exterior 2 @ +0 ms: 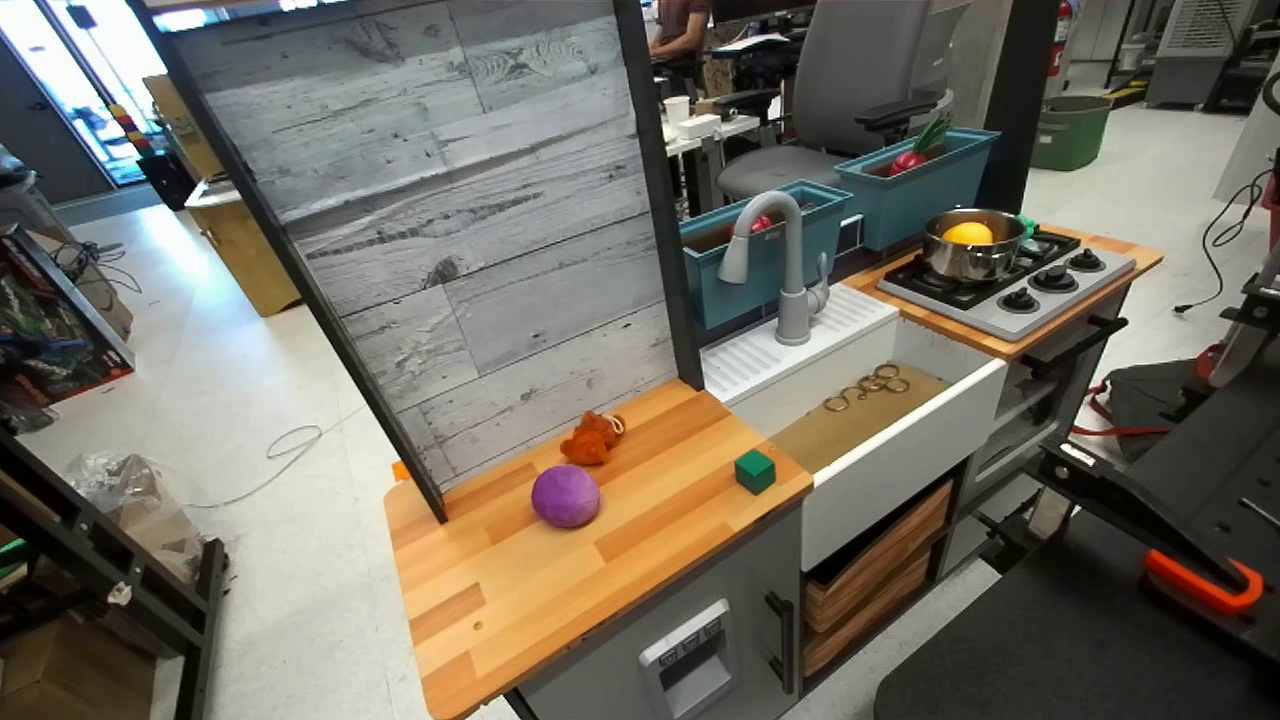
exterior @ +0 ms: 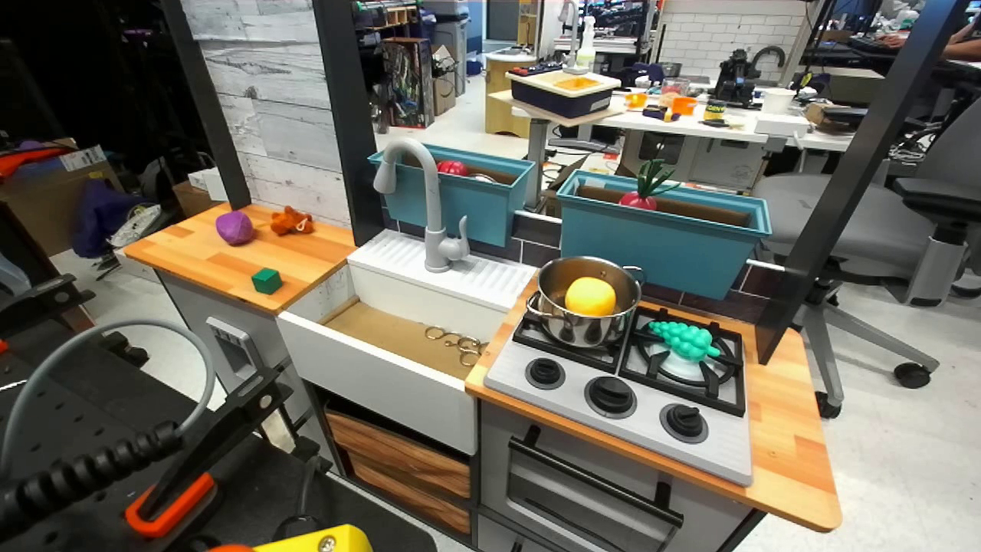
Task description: Put the green block inside the sink
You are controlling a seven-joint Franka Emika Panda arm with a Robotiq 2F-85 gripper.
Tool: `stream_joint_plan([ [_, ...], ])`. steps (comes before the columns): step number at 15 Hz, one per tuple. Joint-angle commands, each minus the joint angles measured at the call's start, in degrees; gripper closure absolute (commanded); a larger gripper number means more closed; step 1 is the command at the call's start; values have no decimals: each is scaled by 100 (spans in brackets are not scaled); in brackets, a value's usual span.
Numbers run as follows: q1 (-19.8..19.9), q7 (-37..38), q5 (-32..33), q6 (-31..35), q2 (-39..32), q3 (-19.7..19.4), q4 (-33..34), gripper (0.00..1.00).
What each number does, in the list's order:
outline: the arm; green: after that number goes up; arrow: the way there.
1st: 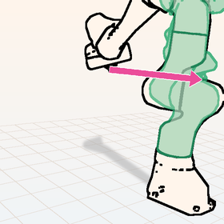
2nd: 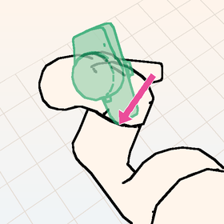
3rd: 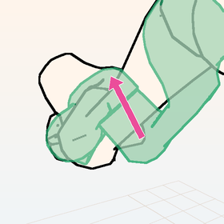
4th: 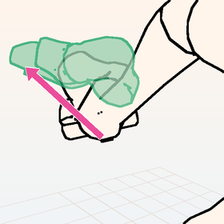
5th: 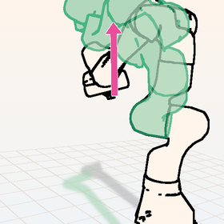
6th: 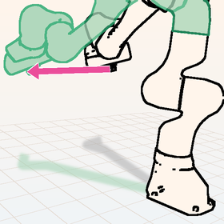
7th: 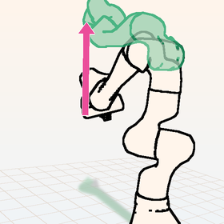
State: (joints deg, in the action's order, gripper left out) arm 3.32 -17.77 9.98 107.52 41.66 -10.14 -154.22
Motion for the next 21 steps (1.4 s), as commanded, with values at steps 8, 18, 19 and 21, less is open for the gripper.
stream_joint_plan([
  [8,10,-5,-9,-9,-2,12,8,0],
  [18,-271,986,12,871,-1362,788,535,0],
  [19,-359,1093,-10,1091,-1732,923,717,0],
  [21,-497,1302,-45,1524,-2405,1156,1018,0],
])
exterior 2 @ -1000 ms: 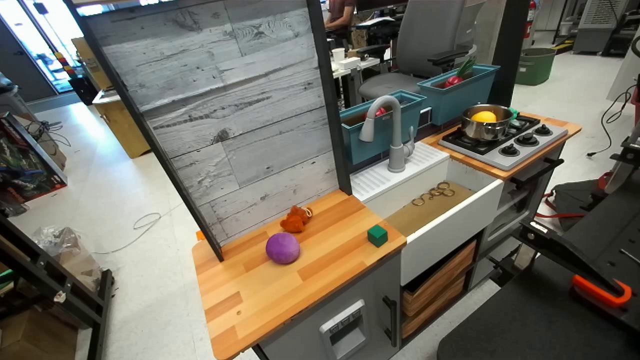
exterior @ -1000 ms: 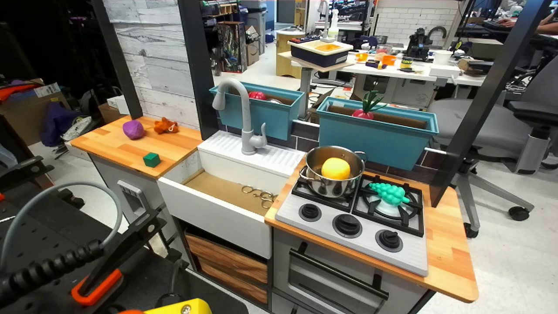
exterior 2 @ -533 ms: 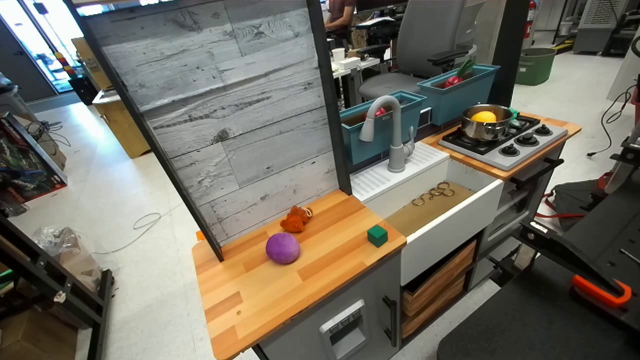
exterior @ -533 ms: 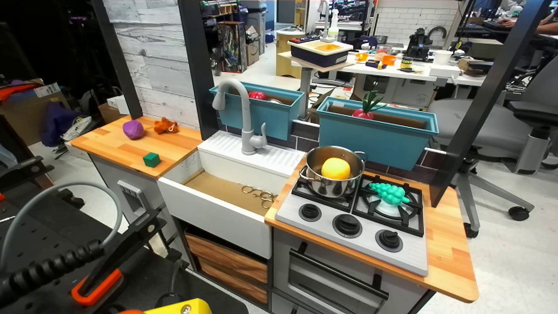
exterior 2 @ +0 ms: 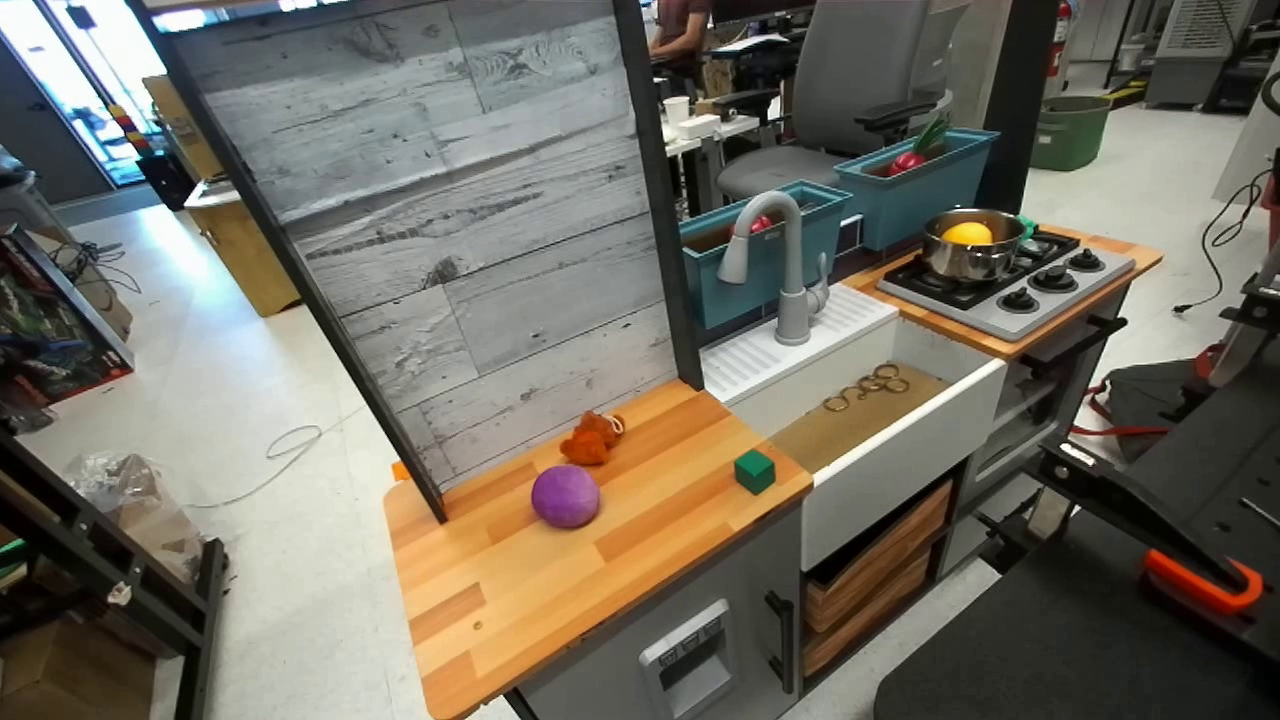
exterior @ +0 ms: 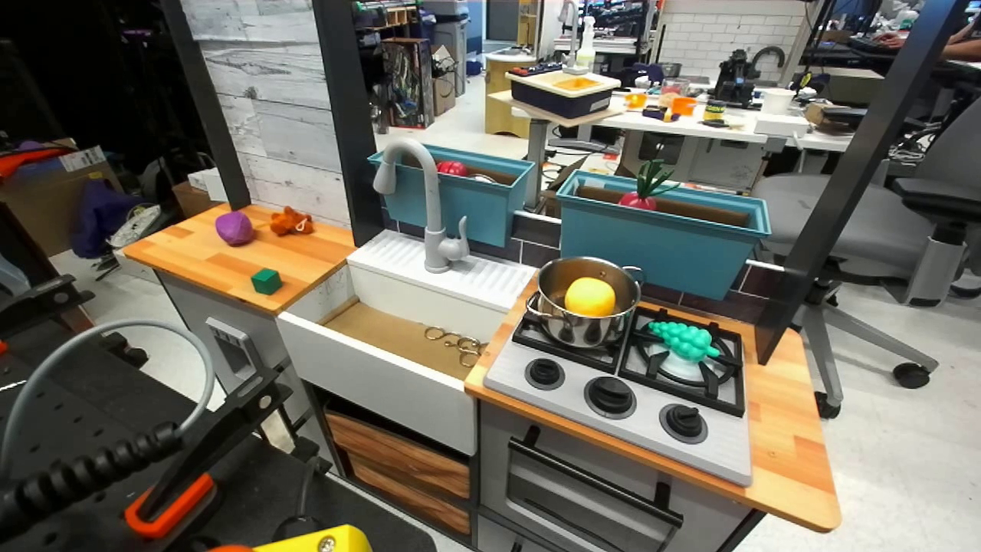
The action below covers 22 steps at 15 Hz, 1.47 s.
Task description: Put the green block inside the sink
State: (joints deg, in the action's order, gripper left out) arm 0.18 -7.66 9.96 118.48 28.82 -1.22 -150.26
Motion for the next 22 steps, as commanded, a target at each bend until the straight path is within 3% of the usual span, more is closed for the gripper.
stream_joint_plan([
  [1,-251,384,-88,816,-1463,341,743,0],
  [8,-490,1141,460,2230,-4108,678,2115,0],
  [14,-989,999,752,2093,-6137,562,3703,0],
  [22,-1367,381,643,1817,-7886,593,5295,0],
])
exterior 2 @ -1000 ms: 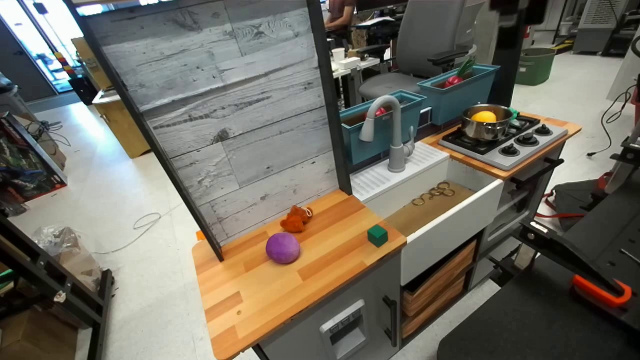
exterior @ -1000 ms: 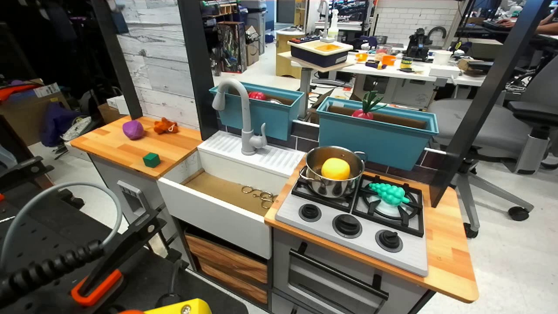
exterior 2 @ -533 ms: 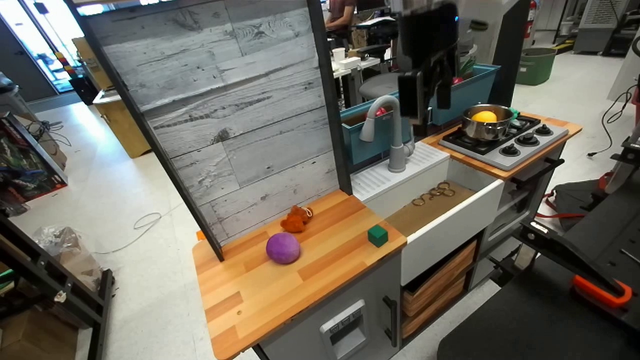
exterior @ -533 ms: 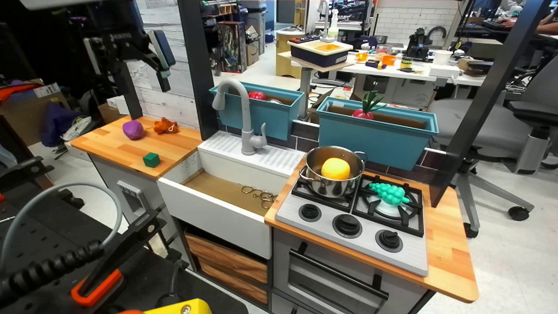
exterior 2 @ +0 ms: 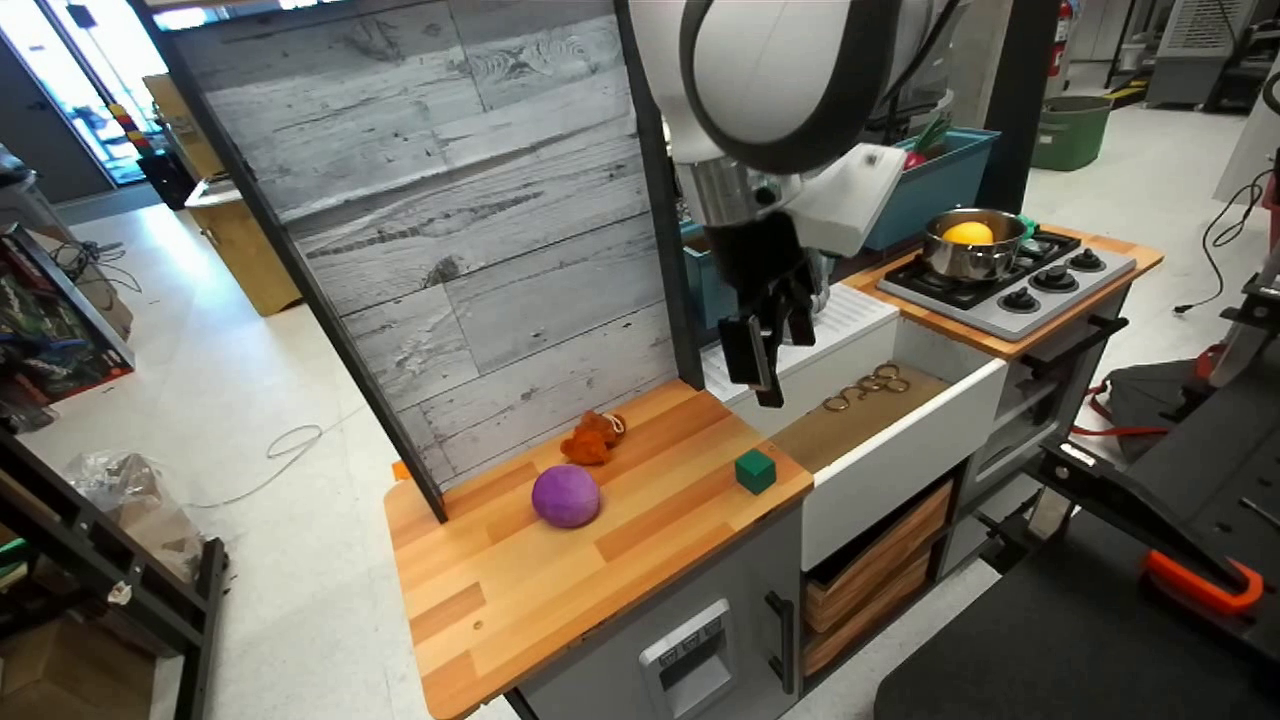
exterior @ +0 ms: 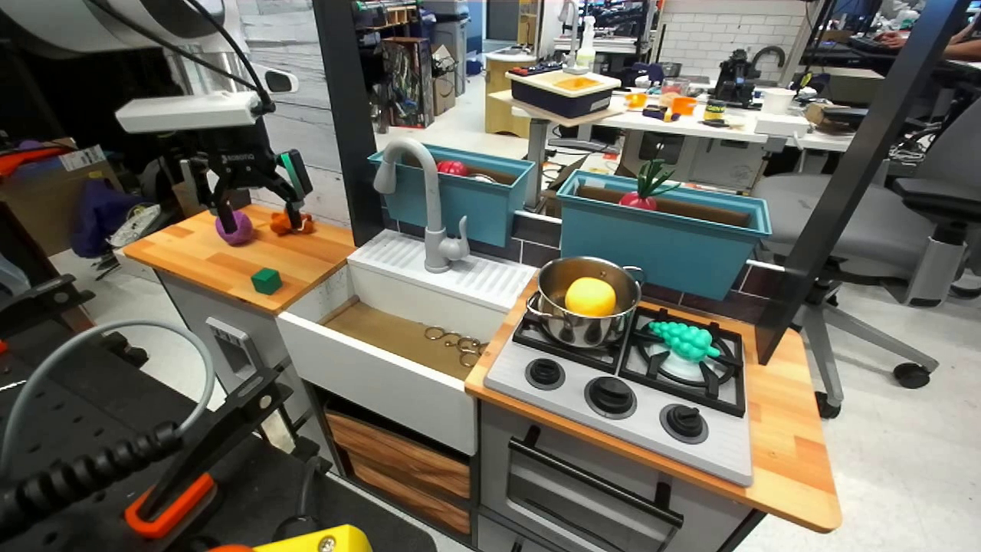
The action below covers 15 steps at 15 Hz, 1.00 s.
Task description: Put the green block inside the sink
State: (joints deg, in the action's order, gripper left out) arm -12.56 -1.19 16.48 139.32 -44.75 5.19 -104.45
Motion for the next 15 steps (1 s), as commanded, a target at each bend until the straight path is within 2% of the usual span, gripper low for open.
stream_joint_plan([
  [1,-104,-292,-29,-227,-661,-36,860,0],
  [7,-89,-451,-180,-4,-1237,160,1398,0],
  [15,-145,-337,-222,79,-1734,130,1711,0],
])
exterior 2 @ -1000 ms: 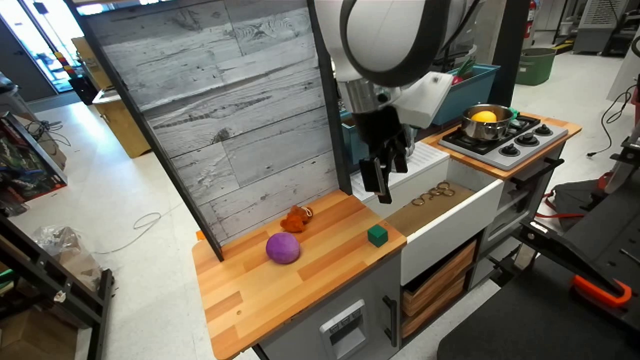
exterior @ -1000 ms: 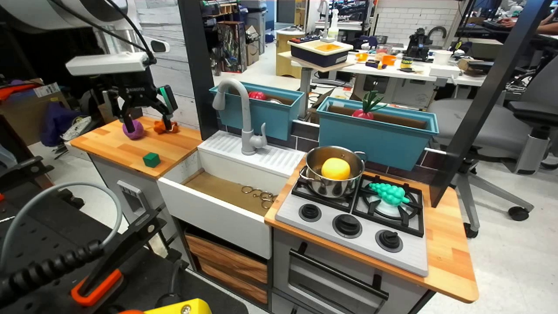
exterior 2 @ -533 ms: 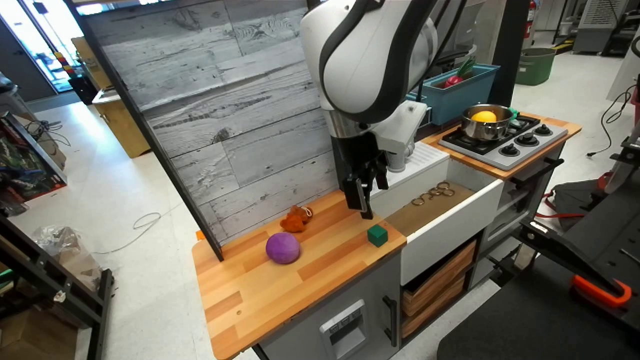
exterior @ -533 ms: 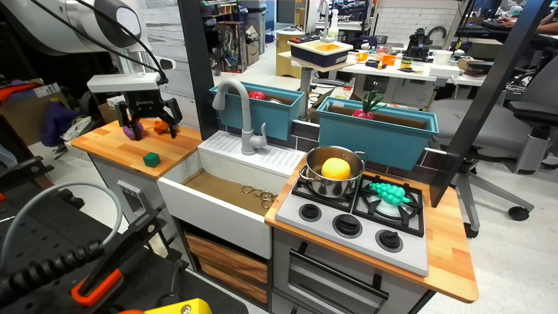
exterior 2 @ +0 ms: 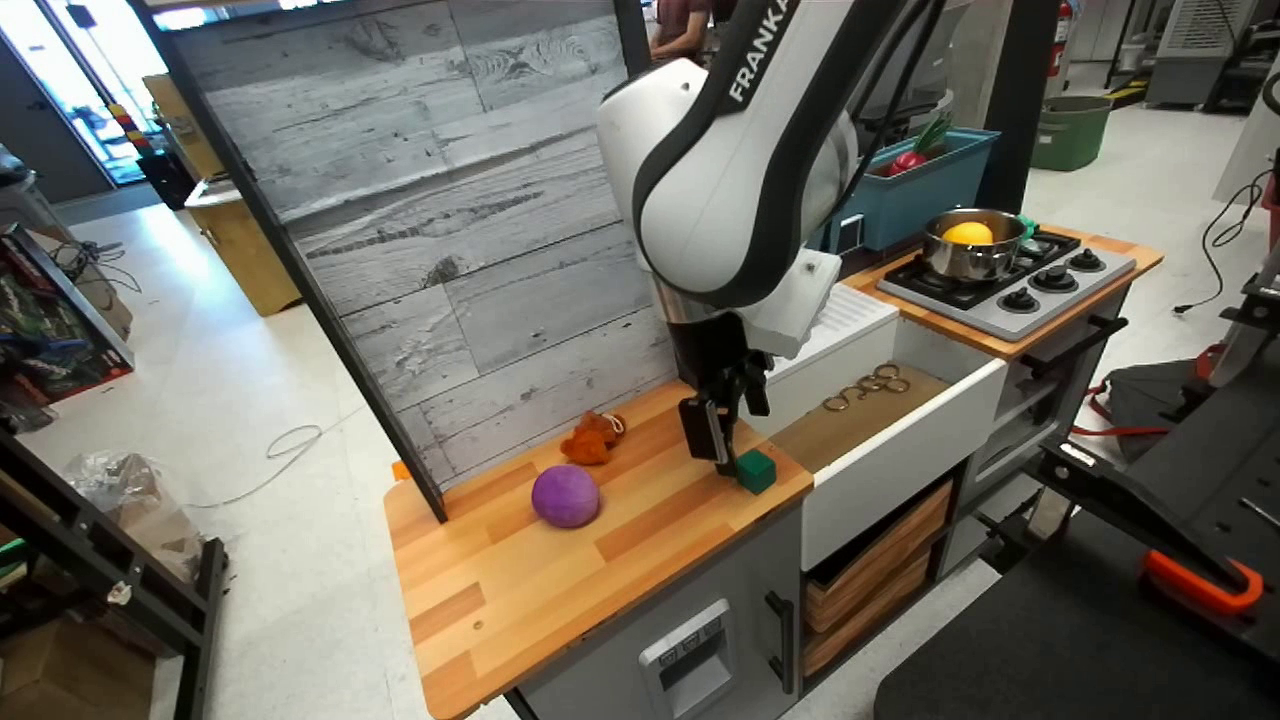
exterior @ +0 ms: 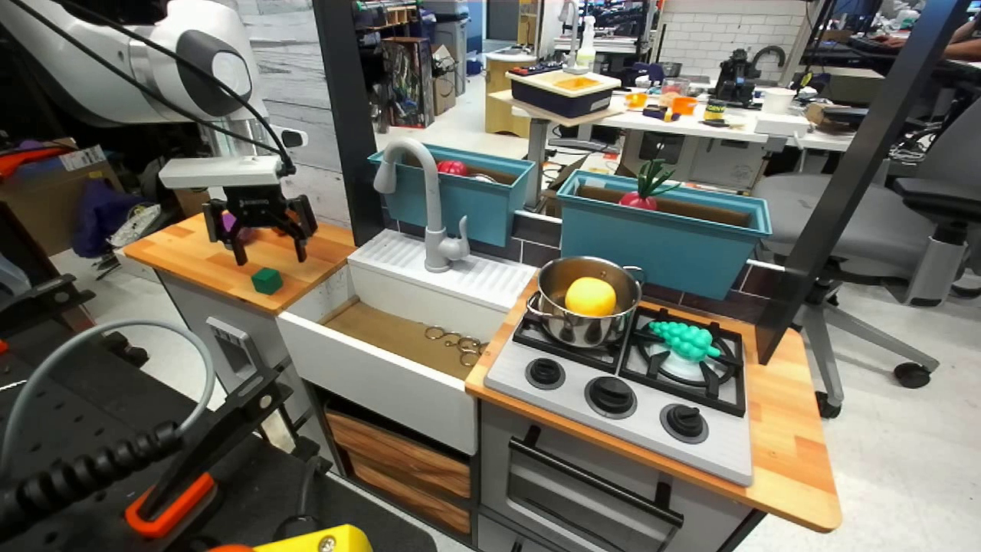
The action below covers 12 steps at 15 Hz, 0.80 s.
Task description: Put the green block inside the sink
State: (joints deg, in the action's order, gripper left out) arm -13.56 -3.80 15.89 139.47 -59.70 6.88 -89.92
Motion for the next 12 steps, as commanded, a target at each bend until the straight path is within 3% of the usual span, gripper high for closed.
stream_joint_plan([
  [1,-39,-75,-182,52,-292,-37,304,0],
  [5,-30,-57,-291,14,-473,-6,458,2],
  [6,-27,-57,-335,8,-500,5,476,26],
  [8,-45,-34,-390,22,-564,-4,525,33],
  [12,-88,48,-421,13,-586,-71,537,64],
])
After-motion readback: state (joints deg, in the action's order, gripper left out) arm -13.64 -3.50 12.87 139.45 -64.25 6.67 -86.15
